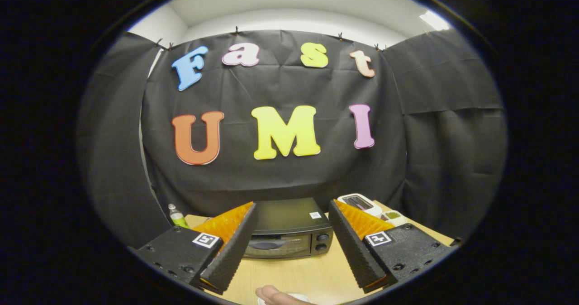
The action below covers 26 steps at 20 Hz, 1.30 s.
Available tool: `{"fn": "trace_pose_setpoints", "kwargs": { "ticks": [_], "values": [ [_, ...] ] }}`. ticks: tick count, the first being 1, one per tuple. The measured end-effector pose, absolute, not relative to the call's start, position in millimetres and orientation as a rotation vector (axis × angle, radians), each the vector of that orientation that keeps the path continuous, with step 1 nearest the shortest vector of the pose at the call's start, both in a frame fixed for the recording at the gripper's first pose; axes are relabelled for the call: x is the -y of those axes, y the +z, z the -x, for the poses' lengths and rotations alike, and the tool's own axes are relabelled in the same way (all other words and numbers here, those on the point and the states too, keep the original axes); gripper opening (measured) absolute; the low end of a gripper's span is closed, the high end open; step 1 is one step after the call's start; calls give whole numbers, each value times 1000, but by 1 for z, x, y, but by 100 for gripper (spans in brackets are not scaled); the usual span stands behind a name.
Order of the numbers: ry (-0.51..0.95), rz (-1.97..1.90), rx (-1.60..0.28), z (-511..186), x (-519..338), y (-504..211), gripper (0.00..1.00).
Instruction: Open the toaster oven, put the food inside, and close the toaster oven door.
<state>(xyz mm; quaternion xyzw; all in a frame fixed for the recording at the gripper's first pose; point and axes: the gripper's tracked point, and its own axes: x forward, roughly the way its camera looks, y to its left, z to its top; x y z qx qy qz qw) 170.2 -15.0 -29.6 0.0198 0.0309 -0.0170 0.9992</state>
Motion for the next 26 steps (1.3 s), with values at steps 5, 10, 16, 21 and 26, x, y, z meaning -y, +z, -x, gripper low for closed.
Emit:
{"fn": "trace_pose_setpoints", "kwargs": {
  "ticks": [5,10,16,21,26],
  "values": [
    [3,-52,-148,-235,6,-85,100],
    [11,-35,-242,-285,-15,-137,100],
    [24,-15,-322,-305,-35,-178,100],
    [35,-43,-388,-311,-44,-201,100],
    [16,-60,-398,-318,-38,-211,100]
  ]
}}
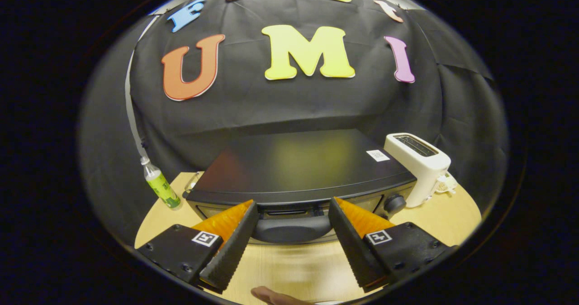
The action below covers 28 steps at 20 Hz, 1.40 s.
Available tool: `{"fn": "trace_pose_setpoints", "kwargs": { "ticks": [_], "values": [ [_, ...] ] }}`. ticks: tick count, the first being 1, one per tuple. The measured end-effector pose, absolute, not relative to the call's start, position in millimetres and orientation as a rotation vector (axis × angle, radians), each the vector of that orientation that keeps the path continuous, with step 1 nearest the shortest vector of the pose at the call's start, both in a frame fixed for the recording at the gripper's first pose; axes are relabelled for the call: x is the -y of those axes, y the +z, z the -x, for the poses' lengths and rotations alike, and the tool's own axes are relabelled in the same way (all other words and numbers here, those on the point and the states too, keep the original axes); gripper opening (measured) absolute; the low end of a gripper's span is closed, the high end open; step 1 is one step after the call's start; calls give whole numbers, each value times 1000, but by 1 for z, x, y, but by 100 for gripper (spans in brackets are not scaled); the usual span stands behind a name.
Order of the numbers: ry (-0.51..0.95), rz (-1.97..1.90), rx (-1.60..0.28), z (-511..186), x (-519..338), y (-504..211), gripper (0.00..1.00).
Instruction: Open the toaster oven, put the food inside, and close the toaster oven door.
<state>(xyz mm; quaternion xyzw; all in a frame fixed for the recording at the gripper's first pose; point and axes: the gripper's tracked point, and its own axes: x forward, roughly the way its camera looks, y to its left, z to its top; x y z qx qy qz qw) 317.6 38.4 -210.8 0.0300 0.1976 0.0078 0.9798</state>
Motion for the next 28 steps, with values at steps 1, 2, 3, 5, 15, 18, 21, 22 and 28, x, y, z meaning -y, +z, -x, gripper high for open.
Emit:
{"fn": "trace_pose_setpoints", "kwargs": {
  "ticks": [1,2,3,5,15,18,21,22,28],
  "values": [
    [12,-46,-397,-316,-40,-211,100],
    [8,-22,-400,-315,-40,-212,100],
    [3,5,-395,-313,-40,-213,100],
    [-6,22,-384,-312,-40,-213,100],
    [8,22,-444,-302,-41,-221,100],
    [9,13,-493,-301,-41,-225,100],
    [11,7,-538,-298,-40,-229,100],
    [12,2,-553,-297,-40,-230,100],
    [10,-38,-678,-290,-41,-235,100]
  ]
}}
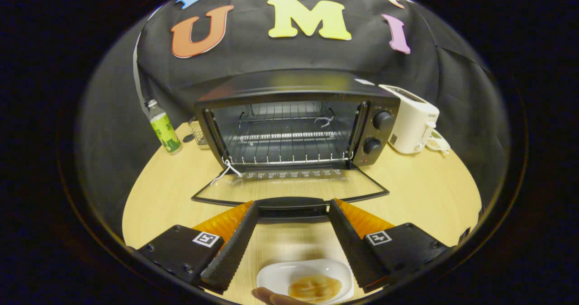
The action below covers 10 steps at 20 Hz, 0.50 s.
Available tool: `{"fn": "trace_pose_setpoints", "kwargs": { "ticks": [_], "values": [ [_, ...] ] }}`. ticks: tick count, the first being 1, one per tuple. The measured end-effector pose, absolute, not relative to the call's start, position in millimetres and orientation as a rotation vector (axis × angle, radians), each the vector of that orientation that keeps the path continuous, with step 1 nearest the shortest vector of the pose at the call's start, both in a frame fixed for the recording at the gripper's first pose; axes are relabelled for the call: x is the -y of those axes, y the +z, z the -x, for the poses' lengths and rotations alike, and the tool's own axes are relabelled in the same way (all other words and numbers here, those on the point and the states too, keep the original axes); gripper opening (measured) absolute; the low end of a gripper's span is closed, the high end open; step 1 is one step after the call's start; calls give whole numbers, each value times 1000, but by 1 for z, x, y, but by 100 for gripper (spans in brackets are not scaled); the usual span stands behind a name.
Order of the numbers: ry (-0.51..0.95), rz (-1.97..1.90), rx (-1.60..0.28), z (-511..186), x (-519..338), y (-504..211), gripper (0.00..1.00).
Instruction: Open the toaster oven, put the food inside, and close the toaster oven door.
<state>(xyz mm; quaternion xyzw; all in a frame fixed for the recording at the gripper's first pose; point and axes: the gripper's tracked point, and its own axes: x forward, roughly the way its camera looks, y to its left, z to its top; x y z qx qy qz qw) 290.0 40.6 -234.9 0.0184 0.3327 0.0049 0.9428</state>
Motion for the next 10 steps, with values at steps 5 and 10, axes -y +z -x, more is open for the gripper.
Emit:
{"fn": "trace_pose_setpoints", "kwargs": {
  "ticks": [5,10],
  "values": [
    [53,-103,-733,-275,-44,-243,100],
    [93,-82,-705,-233,-43,-226,100]
  ]
}}
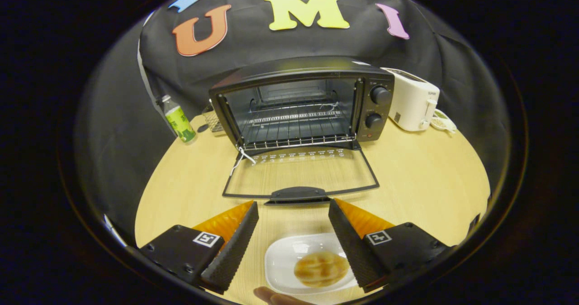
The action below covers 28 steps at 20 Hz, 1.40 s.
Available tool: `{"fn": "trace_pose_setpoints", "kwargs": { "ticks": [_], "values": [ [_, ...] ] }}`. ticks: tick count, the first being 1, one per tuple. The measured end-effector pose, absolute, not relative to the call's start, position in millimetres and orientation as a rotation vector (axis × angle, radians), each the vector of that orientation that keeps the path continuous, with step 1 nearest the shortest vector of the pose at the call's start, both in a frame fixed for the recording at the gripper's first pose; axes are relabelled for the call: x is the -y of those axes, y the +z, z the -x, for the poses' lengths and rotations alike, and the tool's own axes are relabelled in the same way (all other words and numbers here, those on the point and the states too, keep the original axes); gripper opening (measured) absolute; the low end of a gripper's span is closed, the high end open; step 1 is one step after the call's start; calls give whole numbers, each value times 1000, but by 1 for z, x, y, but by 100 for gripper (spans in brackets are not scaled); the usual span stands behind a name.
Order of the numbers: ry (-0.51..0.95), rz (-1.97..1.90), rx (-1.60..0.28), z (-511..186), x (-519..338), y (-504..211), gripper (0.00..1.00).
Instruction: Open the toaster oven, put the food inside, and close the toaster oven door.
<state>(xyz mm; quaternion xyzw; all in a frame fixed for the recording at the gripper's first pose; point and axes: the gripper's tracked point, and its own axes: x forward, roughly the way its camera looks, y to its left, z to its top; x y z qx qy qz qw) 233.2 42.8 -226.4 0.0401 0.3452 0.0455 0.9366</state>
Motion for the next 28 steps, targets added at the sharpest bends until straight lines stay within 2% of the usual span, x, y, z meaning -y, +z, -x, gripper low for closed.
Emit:
{"fn": "trace_pose_setpoints", "kwargs": {
  "ticks": [14,24,28],
  "values": [
    [152,-48,-845,-143,-17,-277,100],
    [97,67,-800,-145,-9,-295,99],
    [66,4,-773,-145,-1,-295,99]
  ]
}}
